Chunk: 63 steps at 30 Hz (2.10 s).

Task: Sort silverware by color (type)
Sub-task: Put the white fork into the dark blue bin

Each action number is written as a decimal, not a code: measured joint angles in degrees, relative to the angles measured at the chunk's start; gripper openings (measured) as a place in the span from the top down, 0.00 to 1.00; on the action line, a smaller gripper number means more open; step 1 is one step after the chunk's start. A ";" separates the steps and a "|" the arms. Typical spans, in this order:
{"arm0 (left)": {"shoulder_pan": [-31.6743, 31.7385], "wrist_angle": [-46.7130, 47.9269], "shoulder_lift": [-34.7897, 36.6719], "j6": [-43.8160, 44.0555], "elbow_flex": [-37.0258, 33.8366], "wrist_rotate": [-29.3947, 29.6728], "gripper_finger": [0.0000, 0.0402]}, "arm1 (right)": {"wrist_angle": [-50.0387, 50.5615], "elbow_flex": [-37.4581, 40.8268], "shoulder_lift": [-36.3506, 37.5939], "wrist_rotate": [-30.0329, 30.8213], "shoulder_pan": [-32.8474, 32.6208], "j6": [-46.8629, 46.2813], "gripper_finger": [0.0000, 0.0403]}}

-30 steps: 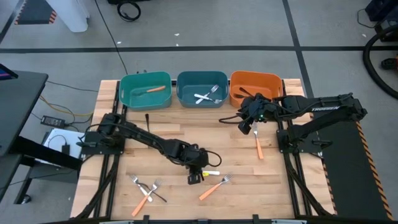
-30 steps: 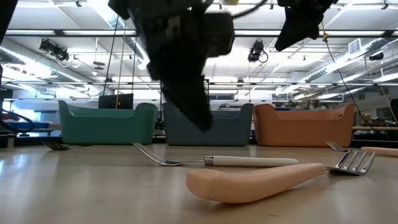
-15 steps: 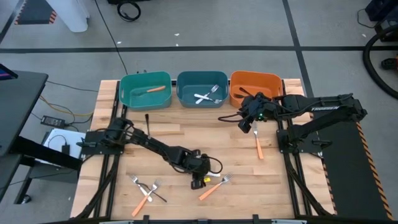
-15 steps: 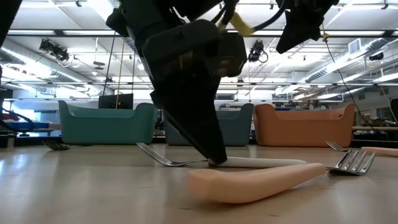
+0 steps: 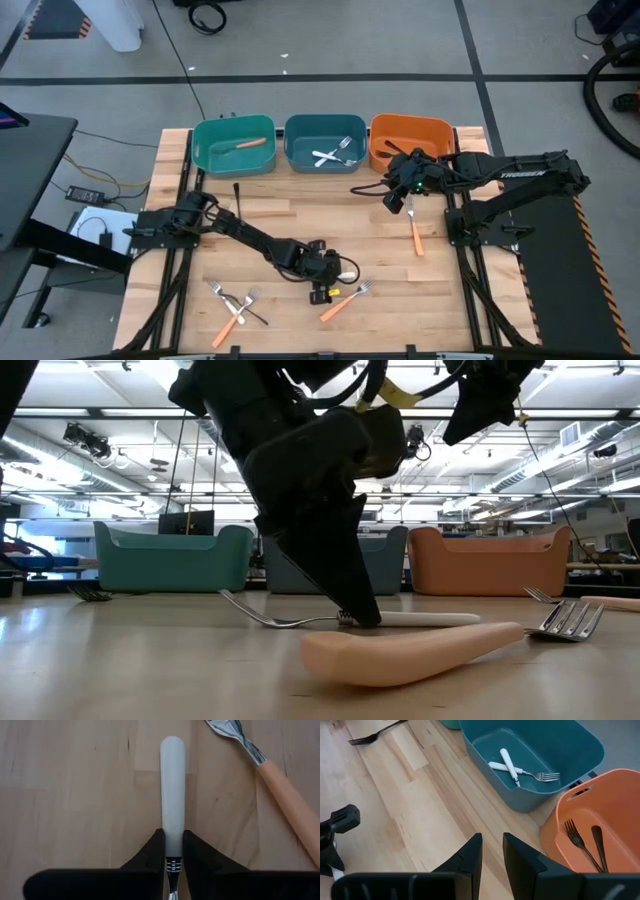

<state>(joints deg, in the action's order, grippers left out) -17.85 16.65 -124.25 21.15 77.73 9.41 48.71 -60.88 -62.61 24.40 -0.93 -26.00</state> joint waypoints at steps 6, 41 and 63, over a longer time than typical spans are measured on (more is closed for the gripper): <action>0.30 -1.23 0.00 0.65 -0.11 -1.45 0.87 | 0.00 0.00 0.00 0.00 0.00 0.09 0.79; 31.23 0.68 23.01 -13.27 -0.94 0.14 0.87 | -3.53 0.00 -0.01 5.10 2.59 0.66 0.79; 49.26 -10.35 20.06 -14.67 -0.81 -6.82 0.86 | -16.97 0.00 -0.01 4.84 13.96 23.71 0.79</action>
<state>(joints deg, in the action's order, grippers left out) 31.41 6.30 -104.18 6.48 76.93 2.59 31.74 -60.88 -62.62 29.24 13.03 -2.29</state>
